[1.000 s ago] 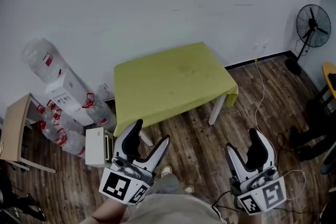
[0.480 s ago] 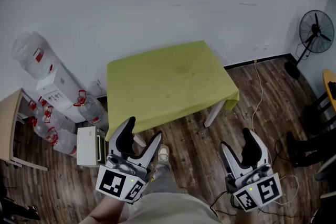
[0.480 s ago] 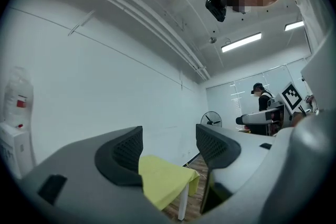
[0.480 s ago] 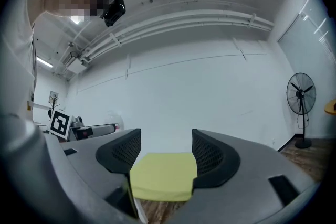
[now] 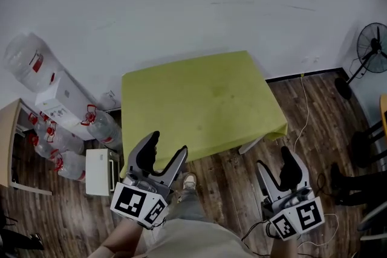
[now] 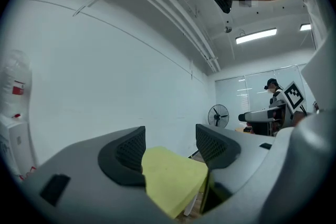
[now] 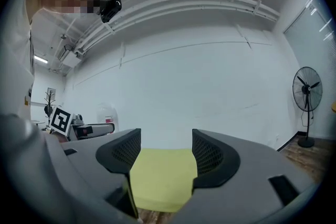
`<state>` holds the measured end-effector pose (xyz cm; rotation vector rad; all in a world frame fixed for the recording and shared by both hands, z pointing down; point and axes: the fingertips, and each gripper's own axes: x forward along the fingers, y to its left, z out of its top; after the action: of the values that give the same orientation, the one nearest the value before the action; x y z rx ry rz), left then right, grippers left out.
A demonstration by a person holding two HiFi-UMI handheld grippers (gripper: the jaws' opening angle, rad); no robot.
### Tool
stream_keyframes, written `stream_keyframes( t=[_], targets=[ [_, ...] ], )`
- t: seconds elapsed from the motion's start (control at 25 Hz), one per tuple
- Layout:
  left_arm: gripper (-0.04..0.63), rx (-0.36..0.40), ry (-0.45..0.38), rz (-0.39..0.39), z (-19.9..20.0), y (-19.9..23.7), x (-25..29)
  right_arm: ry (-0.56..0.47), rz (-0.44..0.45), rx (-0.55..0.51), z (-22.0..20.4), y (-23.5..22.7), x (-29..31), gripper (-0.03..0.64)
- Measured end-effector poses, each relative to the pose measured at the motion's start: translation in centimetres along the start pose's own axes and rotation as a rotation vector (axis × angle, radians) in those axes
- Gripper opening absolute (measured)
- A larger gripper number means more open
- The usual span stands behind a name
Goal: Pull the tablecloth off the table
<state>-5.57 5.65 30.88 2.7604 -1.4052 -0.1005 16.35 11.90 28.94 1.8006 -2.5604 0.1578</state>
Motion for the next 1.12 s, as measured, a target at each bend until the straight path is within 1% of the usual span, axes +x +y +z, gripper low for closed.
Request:
stream_keyframes(
  t=[0.2, 0.44, 0.6, 0.68, 0.72, 0.84, 0.92, 1.04, 1.12],
  targets=[
    [0.314, 0.036, 0.064, -0.001, -1.2, 6.1, 6.3, 0.041, 0.006, 0.017, -0.5, -1.7, 9.3, 0.313],
    [0.314, 0.065, 0.122, 0.002, -2.6, 14.8, 13.0, 0.104, 0.017, 0.020, -2.1, -2.8, 21.4, 0.330],
    [0.313, 0.053, 0.126, 0.040, -3.7, 20.4, 16.8, 0.167, 0.004, -0.018, -4.2, -4.2, 29.3, 0.345],
    [0.273, 0.063, 0.124, 0.064, -4.3, 23.0, 18.8, 0.195, -0.003, -0.017, -5.4, -5.0, 32.9, 0.348],
    [0.268, 0.070, 0.130, 0.066, -4.7, 24.1, 19.8, 0.206, -0.007, -0.009, -6.0, -5.3, 34.6, 0.351],
    [0.270, 0.076, 0.167, 0.044, -6.9, 26.3, 22.7, 0.247, -0.009, 0.007, -8.0, -5.8, 39.0, 0.356],
    [0.270, 0.070, 0.190, 0.029, -8.6, 27.4, 24.3, 0.276, -0.009, -0.002, -9.4, -6.0, 41.1, 0.359],
    [0.273, 0.040, 0.226, 0.018, -11.2, 28.8, 26.1, 0.313, -0.039, -0.040, -11.8, -6.9, 43.8, 0.365],
    [0.283, 0.007, 0.262, 0.011, -13.2, 29.6, 27.1, 0.349, -0.058, -0.075, -13.8, -7.6, 45.4, 0.376]
  ],
)
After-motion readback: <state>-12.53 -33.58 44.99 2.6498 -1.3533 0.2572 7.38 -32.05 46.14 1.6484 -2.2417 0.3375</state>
